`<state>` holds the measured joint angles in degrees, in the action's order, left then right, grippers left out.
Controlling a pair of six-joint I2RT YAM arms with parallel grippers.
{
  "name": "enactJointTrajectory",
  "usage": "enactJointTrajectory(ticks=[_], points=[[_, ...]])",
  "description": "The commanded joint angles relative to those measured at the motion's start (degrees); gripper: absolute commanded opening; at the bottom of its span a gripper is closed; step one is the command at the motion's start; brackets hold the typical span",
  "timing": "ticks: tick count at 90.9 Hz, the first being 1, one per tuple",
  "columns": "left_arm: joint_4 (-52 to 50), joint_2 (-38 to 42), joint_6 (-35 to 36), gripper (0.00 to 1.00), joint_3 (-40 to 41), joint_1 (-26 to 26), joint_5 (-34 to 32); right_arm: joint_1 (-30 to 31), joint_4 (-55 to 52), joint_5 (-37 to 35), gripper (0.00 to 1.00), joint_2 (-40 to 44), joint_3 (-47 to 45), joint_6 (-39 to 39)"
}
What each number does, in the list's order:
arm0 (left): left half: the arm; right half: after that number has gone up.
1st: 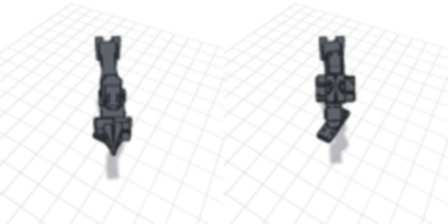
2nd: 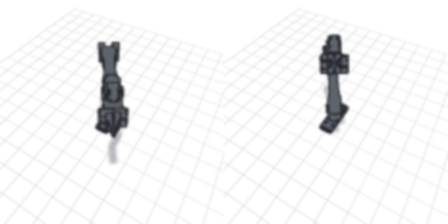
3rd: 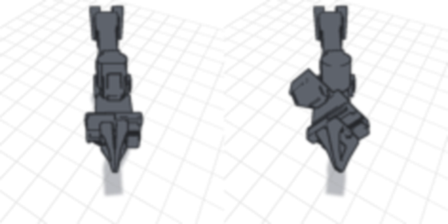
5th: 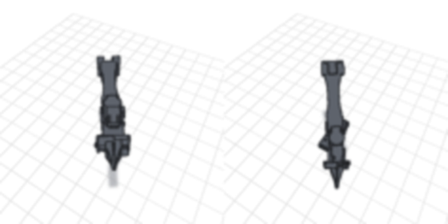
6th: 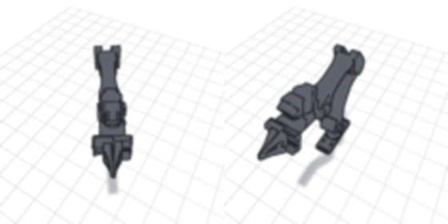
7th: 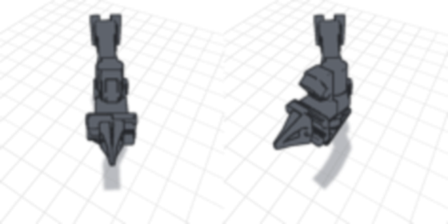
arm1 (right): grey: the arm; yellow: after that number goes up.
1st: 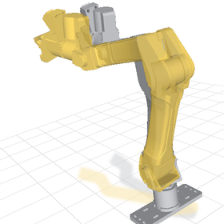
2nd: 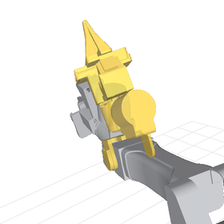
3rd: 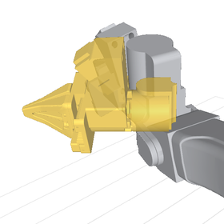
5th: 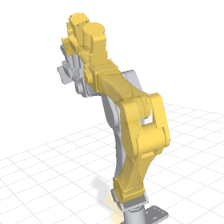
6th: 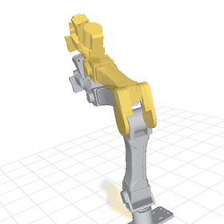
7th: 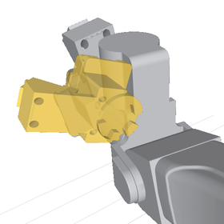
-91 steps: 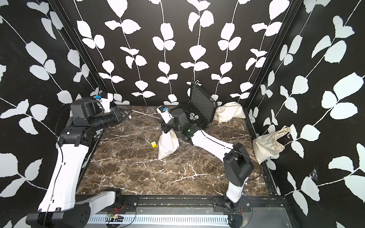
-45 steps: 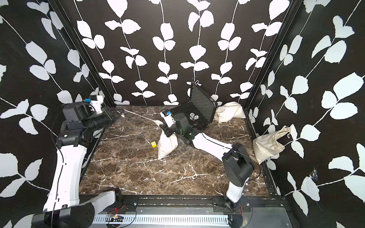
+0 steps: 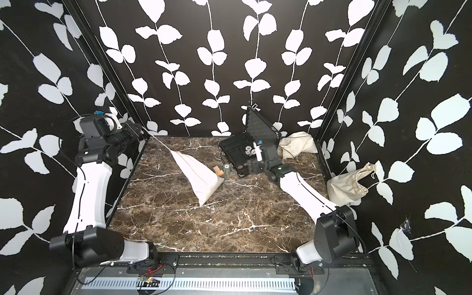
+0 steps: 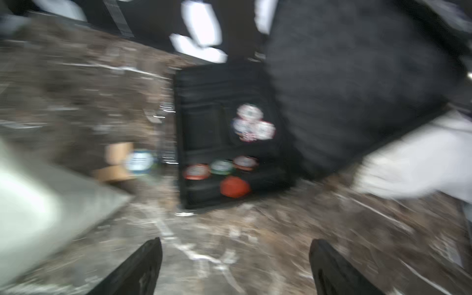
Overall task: Close the soil bag
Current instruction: Frap the soil bag at the center of the board, then move the soil bag to the center of the board.
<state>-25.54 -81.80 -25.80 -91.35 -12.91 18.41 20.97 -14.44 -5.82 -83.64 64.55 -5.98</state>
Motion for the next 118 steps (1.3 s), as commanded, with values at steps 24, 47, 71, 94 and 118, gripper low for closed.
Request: enactJointTrajectory(ticks=[24,47,71,94,118], points=[[-9.83,-16.83,16.82,0.60,-3.35,6.40,-31.92,-21.12,3.83,1.90,1.00,-12.67,2.29,-15.13],[-3.54,-13.18,14.96,0.99,4.62,14.37,-32.92,-25.03,8.50,8.97,1.00,-28.96,16.32,-22.62],[0.06,1.14,15.45,0.99,13.38,24.48,-35.39,-25.63,4.08,13.42,0.96,-45.61,34.71,-27.22],[0.31,15.37,13.40,0.99,19.02,25.16,-33.49,-27.12,3.35,12.35,0.13,-42.83,31.01,-25.94],[12.95,21.49,10.45,0.99,26.26,27.79,-7.39,-27.49,4.62,8.99,0.00,-19.26,6.53,-18.62]])
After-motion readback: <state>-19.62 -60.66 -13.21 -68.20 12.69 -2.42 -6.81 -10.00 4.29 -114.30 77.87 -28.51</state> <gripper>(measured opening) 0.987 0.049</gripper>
